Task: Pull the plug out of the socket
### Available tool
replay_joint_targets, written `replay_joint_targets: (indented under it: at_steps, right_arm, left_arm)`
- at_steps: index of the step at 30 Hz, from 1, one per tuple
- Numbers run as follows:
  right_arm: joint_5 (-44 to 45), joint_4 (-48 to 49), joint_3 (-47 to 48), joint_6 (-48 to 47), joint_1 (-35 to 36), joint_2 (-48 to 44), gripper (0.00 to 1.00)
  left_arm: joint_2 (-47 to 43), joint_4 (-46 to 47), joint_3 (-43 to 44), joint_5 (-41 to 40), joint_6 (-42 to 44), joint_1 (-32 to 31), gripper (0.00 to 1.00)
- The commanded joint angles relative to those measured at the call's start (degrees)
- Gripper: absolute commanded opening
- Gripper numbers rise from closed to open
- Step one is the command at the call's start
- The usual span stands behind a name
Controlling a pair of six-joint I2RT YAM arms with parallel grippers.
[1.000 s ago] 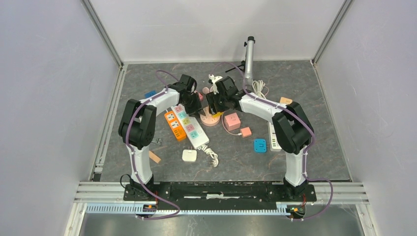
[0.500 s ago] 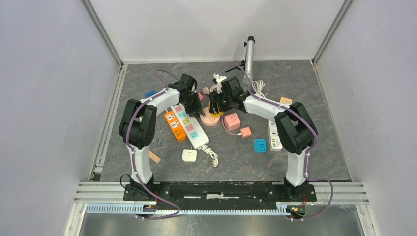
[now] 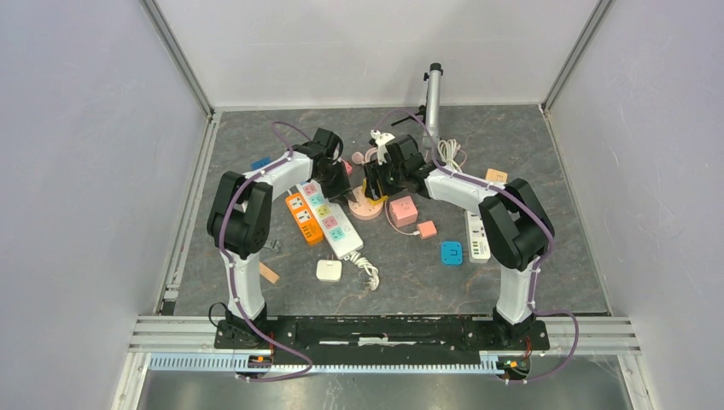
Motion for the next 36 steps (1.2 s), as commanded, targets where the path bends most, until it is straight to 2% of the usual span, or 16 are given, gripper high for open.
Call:
replay_joint_targets:
  at_steps: [1,4,8,10,11,13,20,23,26,29,36]
  right_arm:
    - [-12.0,12.4,1.0,1.9,1.2,-10.3,0.00]
    - [-10.2,12.1,1.1,3.1,0.6,-10.9,0.00]
    - [-3.0,9.9,2.1,2.9,0.3,-11.4,0.00]
    - [-7.6,11.8,1.2,-0.6,0.4,-12.0,0.00]
    - [-11.2,15.7,-0.8,-1.5,0.5,-13.0,0.00]
    - [-11.6,19.1,-3.2,-1.9,0.7,-14.4,0.00]
    - [4.0,11.0,-1.1,-2.7,1.0,-12.9,0.00]
    - [8.7,2.3,3.9,-1.1,1.1,-8.9,0.00]
    - [11.2,-6.6,10.6,-0.2,1.6,-3.9,0.00]
    - [13.7,-11.1,14.0,-0.4,2.9,-0.9,0.00]
    - [10.3,-8.7,12.6,-1.4,3.4,-1.6,0.00]
  left_arm:
    - [7.7,-5.9,-4.4,-8.9,4.5,-1.3,0.29]
    - [7.9,-5.9,-4.4,-9.1,4.7,-1.3,0.28]
    - [8.2,-6.2,-4.2,-9.2,4.6,-1.3,0.28]
    - [8.0,-6.3,-4.4,-9.3,4.5,-1.4,0.28]
    - [7.9,-6.3,-4.7,-9.3,4.3,-1.3,0.28]
    - [7.8,-6.0,-5.5,-9.3,4.2,-1.4,0.28]
    - [8.2,-5.8,-5.1,-9.5,4.2,-1.3,0.27]
    - [8.5,-5.8,-5.0,-9.2,4.3,-1.3,0.27]
    - [8.6,-5.8,-4.9,-9.2,4.3,-1.3,0.27]
    - [8.6,-5.8,-4.7,-9.3,4.3,-1.3,0.27]
    - [8.5,-5.8,-4.7,-9.3,4.3,-1.3,0.28]
